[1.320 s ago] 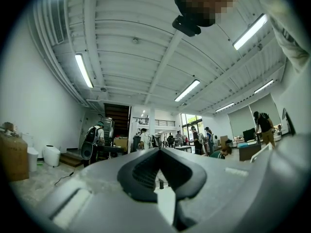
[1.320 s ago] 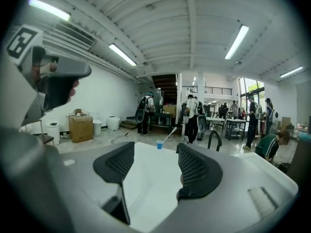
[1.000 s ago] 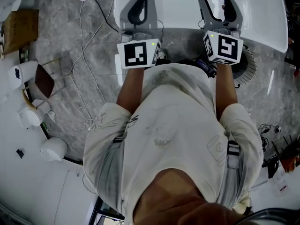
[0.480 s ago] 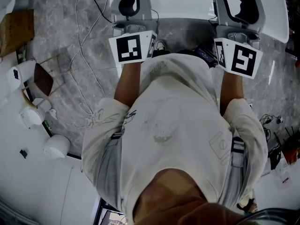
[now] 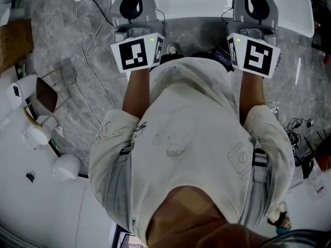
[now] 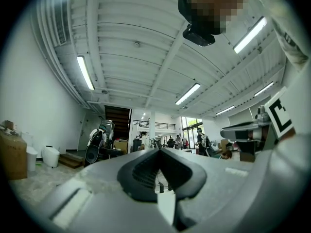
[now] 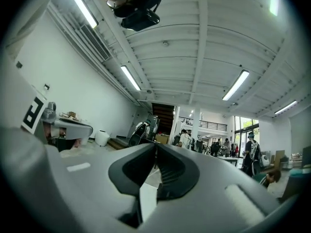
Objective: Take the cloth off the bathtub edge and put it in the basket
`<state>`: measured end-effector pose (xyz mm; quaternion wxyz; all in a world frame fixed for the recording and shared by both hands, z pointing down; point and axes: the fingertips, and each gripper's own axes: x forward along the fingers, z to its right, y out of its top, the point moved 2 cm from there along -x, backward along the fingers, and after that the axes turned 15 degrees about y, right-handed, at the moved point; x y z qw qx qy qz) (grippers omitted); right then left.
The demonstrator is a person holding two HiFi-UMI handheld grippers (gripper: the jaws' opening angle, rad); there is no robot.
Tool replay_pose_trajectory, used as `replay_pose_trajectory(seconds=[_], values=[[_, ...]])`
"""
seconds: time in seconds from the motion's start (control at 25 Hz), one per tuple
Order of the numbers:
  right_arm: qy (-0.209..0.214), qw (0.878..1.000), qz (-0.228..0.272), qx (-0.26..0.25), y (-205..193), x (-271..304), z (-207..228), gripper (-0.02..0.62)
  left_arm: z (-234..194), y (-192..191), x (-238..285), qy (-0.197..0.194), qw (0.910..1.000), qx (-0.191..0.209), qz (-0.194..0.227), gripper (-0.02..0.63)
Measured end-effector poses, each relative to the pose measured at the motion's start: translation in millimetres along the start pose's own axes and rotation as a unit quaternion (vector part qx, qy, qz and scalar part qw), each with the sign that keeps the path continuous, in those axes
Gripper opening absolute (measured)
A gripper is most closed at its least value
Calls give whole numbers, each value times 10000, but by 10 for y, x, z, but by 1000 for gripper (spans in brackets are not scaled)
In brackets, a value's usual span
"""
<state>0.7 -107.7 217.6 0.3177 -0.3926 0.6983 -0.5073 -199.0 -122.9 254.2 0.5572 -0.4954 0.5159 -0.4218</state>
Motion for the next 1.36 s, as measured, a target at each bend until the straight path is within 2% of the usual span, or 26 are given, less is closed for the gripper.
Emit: replay_pose_trajectory(seconds=[0.04, 0.2, 0.68, 1.36], values=[[-23, 10000, 9, 58, -8, -19, 16, 5, 28, 3, 1, -21, 10000, -8, 2, 0], [92, 9995, 48, 315, -37, -11, -3, 3, 71, 8, 18, -102, 9999, -14, 6, 0], [90, 9991, 39, 403, -28, 27, -36, 2, 40, 5, 38, -136, 9999, -60, 12, 0], [-43, 9997, -46, 232, -30, -47, 41, 2, 150, 29, 77, -260, 9996, -50, 42, 0]])
